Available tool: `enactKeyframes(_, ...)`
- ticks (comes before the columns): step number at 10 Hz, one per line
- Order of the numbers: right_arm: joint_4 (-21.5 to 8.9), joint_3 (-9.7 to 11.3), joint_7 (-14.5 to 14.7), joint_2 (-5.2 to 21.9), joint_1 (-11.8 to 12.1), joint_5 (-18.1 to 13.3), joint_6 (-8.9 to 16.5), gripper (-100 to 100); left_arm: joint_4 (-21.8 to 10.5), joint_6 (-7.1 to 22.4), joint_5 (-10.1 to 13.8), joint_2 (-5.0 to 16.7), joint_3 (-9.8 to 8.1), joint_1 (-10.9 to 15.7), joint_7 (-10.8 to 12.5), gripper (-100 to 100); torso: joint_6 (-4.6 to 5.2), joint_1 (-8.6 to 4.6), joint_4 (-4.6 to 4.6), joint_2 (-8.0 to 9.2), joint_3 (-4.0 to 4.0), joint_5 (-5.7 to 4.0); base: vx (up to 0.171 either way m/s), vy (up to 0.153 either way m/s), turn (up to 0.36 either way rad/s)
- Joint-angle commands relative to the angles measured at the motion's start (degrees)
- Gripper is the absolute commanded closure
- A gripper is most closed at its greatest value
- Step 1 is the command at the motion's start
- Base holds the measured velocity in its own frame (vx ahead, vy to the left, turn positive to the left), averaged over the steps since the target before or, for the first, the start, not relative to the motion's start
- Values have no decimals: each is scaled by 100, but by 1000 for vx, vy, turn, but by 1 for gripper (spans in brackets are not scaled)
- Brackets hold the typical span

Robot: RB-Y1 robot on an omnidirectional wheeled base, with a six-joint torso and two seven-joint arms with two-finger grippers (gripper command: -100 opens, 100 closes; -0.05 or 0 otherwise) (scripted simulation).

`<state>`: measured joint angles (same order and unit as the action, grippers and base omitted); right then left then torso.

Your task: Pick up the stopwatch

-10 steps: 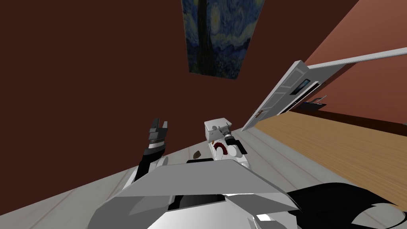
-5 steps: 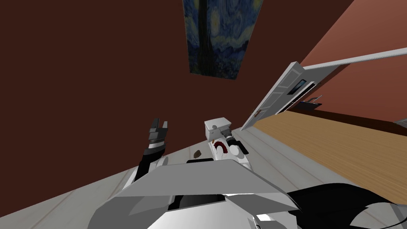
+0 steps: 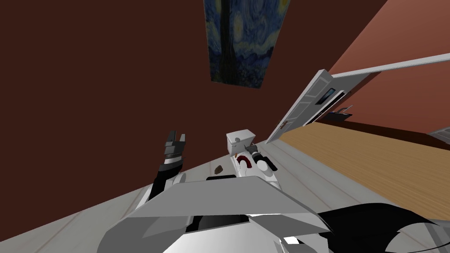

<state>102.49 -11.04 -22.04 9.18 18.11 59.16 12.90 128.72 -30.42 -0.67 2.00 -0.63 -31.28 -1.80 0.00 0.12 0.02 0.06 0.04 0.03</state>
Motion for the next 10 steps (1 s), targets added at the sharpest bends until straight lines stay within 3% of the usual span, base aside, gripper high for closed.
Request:
enactKeyframes(1, -95, -71, -86, 14, -6, 143, 185, -100, 0, 0, 0, 0, 0, 0, 0, 0, 0, 0, 0, 0, 0, 0, -7, 22, -11)
enactKeyframes(2, -281, -245, -246, 5, -46, 380, 380, -100, 0, 0, 0, 0, 0, 0, 0, 0, -1, -4, 0, -2, -1, -1, -9, 19, -17)
enactKeyframes(3, -281, -245, -246, 5, -46, 380, 427, -100, 0, 0, 0, 0, 0, 0, 0, 0, 0, -4, -1, -2, -1, -1, -8, 16, -9)
enactKeyframes(5, -660, -595, -567, -6, -130, 760, 815, -100, 0, 0, 0, 0, 0, 0, 0, 0, 0, -6, -1, -2, -1, -1, -10, 24, -22)
enactKeyframes(6, -660, -595, -567, -6, -130, 875, 922, -100, 0, 0, 0, 0, 0, 0, 0, 0, 0, -3, -1, -2, -1, -1, -5, 24, -8)
enactKeyframes(7, -851, -769, -727, -8, -175, 1043, 1127, -100, 0, 0, 0, 0, 0, 0, 0, 0, 0, -3, -1, -3, -2, 0, 2, 25, -13)
enactKeyframes(8, -851, -769, -727, -8, -175, 1131, 1172, -100, 0, 0, 0, 0, 0, 0, 0, 0, 0, -3, -1, -5, -3, 0, 2, 22, -10)
enactKeyframes(9, -1042, -941, -885, -7, -221, 1302, 1416, -100, 0, 0, 0, 0, 0, 0, 0, 0, -1, -3, -1, -6, -3, 0, 3, 20, -12)
enactKeyframes(10, -1042, -941, -885, -7, -221, 1390, 1422, -100, 0, 0, 0, 0, 0, 0, 0, 0, 0, -4, -1, -6, -4, -1, 4, 17, -8)
